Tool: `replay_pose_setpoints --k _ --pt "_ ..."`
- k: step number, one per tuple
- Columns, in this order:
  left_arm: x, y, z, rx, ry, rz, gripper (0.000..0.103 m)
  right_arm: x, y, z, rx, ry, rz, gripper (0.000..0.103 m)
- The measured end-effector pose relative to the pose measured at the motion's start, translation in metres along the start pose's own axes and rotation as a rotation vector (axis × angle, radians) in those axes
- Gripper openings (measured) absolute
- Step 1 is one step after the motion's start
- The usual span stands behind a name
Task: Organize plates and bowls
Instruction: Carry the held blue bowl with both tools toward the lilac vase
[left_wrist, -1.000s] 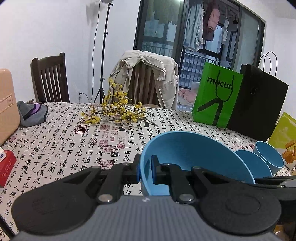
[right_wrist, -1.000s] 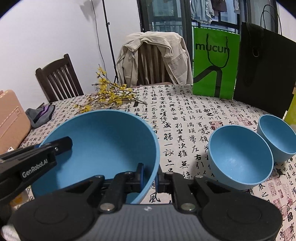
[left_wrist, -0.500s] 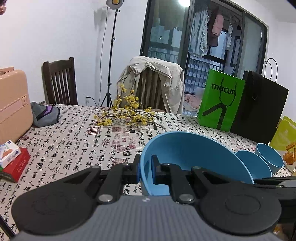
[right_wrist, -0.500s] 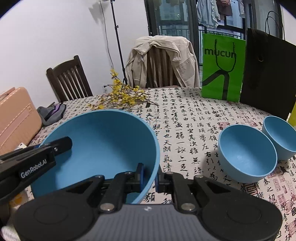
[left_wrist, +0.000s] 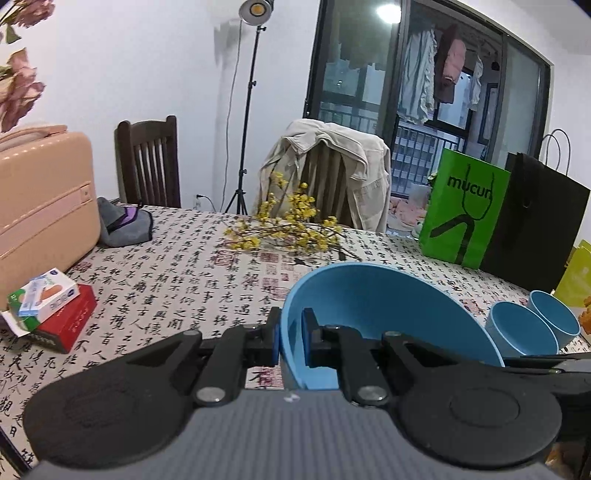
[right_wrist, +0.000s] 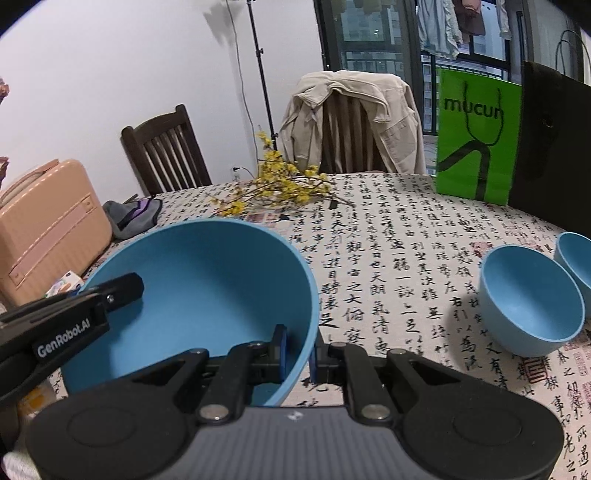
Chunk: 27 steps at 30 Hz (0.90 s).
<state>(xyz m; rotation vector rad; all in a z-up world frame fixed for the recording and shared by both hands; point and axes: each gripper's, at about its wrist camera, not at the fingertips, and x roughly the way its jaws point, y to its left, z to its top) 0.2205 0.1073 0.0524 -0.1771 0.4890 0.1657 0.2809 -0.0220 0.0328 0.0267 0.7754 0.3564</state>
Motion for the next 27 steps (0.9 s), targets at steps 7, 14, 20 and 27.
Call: replay_pose_setpoints --k 7,14,20,27 --pt "-0.001 0.025 -0.003 -0.035 0.001 0.025 0.012 0.008 0.024 -0.002 -0.03 0.015 0.022 0.011" --pt "0.0 0.052 -0.008 -0.06 0.003 0.06 0.012 0.022 0.05 -0.003 -0.053 0.036 0.046 0.011" --pt "0.002 0.074 -0.012 -0.085 0.007 0.088 0.012 0.037 0.071 -0.006 -0.072 0.056 0.068 0.011" --pt "0.005 0.103 -0.021 -0.115 0.016 0.123 0.012 0.054 0.098 -0.01 -0.106 0.08 0.086 0.012"
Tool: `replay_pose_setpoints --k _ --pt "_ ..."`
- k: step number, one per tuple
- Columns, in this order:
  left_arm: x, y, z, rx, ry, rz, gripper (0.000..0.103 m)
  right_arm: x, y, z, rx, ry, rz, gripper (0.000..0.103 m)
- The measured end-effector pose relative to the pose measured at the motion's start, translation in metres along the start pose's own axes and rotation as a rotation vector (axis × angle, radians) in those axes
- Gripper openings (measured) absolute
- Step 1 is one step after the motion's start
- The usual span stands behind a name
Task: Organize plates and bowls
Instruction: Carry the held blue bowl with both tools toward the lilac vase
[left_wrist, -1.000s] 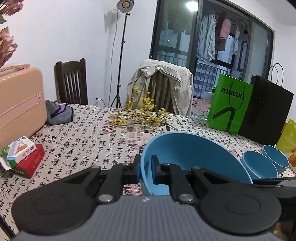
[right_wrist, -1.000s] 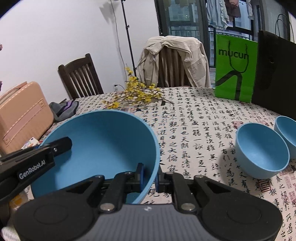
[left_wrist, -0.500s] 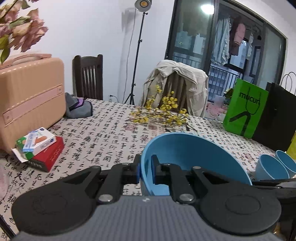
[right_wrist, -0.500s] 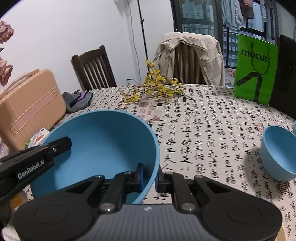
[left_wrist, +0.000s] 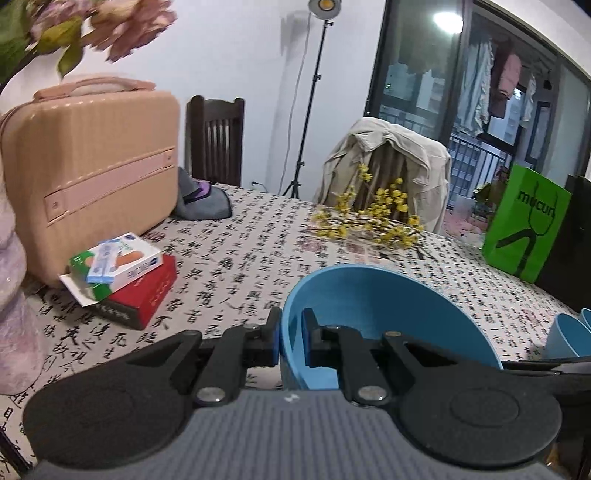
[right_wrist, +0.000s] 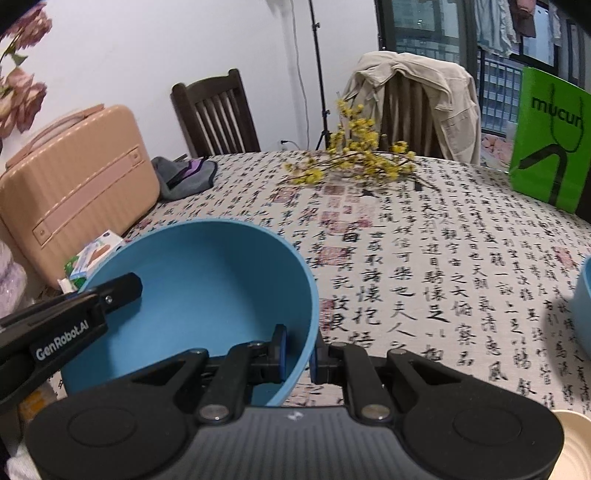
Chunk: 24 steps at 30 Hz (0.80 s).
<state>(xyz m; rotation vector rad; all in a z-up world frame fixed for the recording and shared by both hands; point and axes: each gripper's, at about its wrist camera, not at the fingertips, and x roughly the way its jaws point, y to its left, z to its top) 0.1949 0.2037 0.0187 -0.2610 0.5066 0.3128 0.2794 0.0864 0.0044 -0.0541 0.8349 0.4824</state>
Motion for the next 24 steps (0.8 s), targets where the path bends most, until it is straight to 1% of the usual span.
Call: replay_pose_setpoints --k 12,24 --pt "0.003 0.041 -0.016 -0.044 0.02 0.041 0.012 0.022 0.036 -0.008 -0.052 0.033 0.032 0.012" --pt "-0.013 0.07 -0.038 -0.065 0.018 0.071 0.012 0.03 0.063 -0.024 -0.112 0.048 0.067 0.012"
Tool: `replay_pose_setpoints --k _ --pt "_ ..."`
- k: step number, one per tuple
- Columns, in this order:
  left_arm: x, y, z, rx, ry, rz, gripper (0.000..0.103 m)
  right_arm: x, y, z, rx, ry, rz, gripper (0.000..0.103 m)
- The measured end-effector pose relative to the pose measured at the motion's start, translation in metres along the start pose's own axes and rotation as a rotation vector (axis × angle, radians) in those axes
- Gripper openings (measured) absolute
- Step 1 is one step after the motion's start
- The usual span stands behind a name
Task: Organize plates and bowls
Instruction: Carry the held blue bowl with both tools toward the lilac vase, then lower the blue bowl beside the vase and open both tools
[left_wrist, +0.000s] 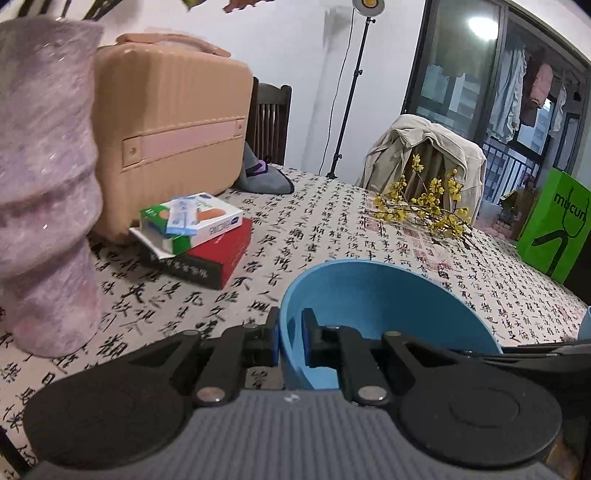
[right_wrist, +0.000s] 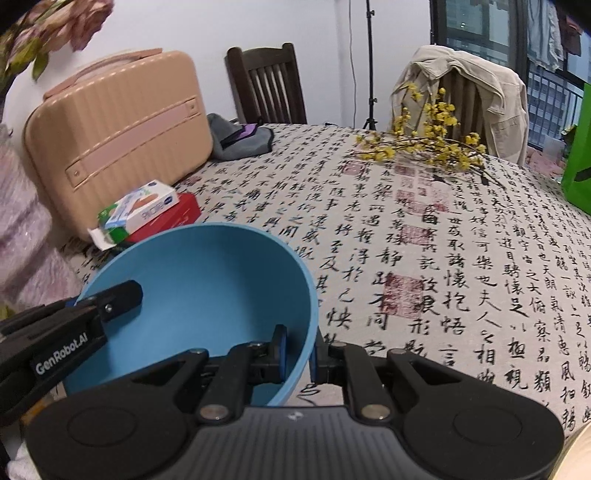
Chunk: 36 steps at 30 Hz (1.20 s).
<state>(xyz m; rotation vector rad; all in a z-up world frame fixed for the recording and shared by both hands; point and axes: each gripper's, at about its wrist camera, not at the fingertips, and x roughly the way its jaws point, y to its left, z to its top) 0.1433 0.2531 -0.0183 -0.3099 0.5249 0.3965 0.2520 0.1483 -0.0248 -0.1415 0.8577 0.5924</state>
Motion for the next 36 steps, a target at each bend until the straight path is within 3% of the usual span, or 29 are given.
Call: replay_pose_setpoints --k 13,21,29,30,31,32,34,36 --pt "-0.014 0.026 -0.024 -0.038 0.022 0.02 0.011 0.003 0.02 -0.019 -0.024 0.035 0.052 0.012" --pt "-0.021 0.033 -0.034 -0.039 0.023 0.024 0.011 0.0 0.03 -0.028 -0.066 0.007 0.041 0.012" --pt "-0.022 0.031 -0.034 -0.039 0.014 0.014 0.014 0.0 0.02 -0.026 -0.021 0.012 0.089 0.017" --pt "-0.023 0.031 -0.034 -0.037 0.005 0.012 0.016 -0.002 0.018 -0.026 -0.012 0.005 0.099 0.023" --pt "-0.025 0.031 -0.033 -0.035 -0.007 0.014 0.023 -0.004 0.015 -0.026 -0.003 -0.009 0.108 0.032" --pt "-0.027 0.031 -0.032 -0.031 -0.022 0.015 0.037 -0.008 0.013 -0.026 0.002 -0.025 0.112 0.037" --pt "-0.034 0.032 -0.031 -0.035 -0.057 0.018 0.058 -0.016 0.007 -0.028 0.016 -0.066 0.128 0.062" --pt "-0.041 0.031 -0.029 -0.026 -0.095 0.009 0.072 -0.025 0.0 -0.03 0.033 -0.106 0.153 0.071"
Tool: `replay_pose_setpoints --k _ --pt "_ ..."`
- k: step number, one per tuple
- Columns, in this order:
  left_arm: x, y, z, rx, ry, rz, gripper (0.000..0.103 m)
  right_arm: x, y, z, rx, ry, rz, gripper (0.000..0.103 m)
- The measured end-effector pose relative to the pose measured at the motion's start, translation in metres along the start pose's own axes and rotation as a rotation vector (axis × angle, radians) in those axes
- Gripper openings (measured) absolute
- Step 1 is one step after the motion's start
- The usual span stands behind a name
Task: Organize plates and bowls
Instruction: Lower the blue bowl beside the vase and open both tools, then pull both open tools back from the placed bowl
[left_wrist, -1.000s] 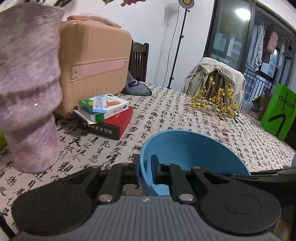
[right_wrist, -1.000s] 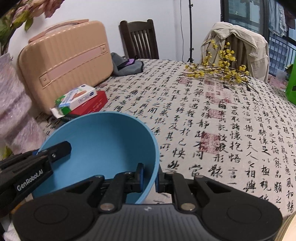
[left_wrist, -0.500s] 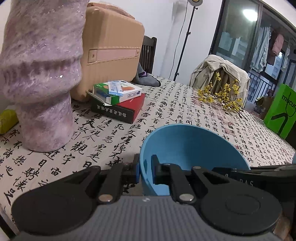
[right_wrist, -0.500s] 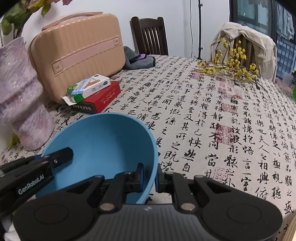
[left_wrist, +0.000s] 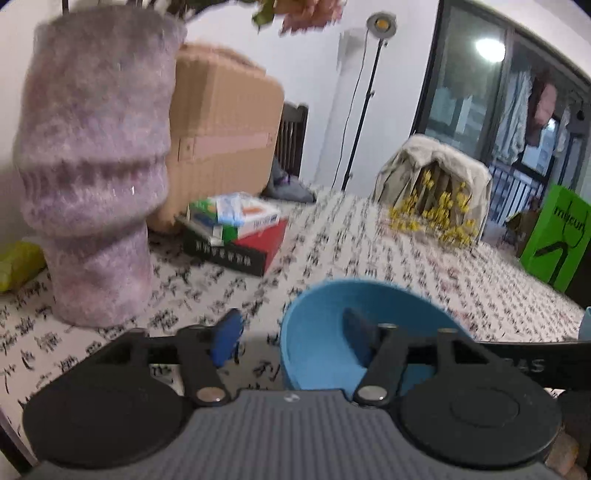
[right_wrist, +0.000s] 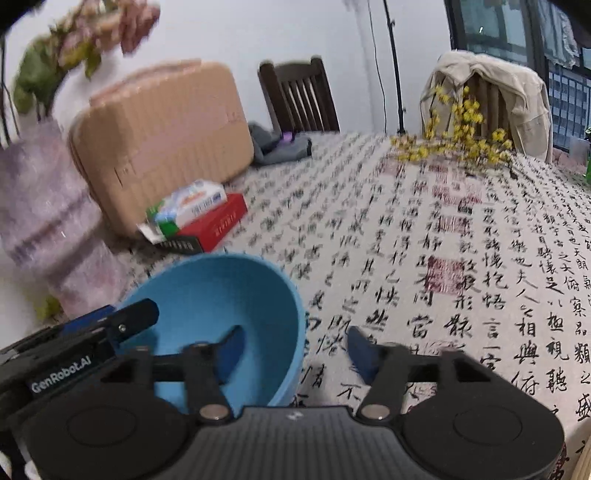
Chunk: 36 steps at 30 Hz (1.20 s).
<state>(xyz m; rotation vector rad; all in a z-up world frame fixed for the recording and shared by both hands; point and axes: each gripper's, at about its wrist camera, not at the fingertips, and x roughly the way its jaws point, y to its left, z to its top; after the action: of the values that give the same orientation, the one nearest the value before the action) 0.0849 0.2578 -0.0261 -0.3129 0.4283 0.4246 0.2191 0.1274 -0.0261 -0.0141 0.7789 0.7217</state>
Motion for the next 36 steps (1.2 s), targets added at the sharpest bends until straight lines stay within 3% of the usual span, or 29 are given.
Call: replay_pose_setpoints --k 2,4,6,12,18,36 --pt "-0.008 -0.001 0.001 0.006 -0.041 -0.019 0.096 -0.012 -0.006 -0.003 0.008 -0.044 0.028 0.081" --pt "-0.018 -0.002 0.0 0.012 -0.099 -0.028 0.103 -0.026 -0.013 -0.008 0.013 -0.094 0.038 0.096" --pt "-0.028 -0.006 -0.003 0.042 -0.151 -0.034 0.103 -0.039 -0.021 -0.016 0.019 -0.142 0.04 0.103" --pt "-0.047 -0.02 -0.009 0.097 -0.233 -0.064 0.103 -0.067 -0.034 -0.037 -0.009 -0.211 -0.027 0.103" --pt "-0.059 -0.032 -0.013 0.112 -0.265 -0.101 0.103 -0.089 -0.047 -0.052 -0.019 -0.256 -0.091 0.103" --pt "-0.08 -0.06 -0.024 0.124 -0.304 -0.155 0.103 -0.128 -0.076 -0.07 0.021 -0.34 -0.123 0.103"
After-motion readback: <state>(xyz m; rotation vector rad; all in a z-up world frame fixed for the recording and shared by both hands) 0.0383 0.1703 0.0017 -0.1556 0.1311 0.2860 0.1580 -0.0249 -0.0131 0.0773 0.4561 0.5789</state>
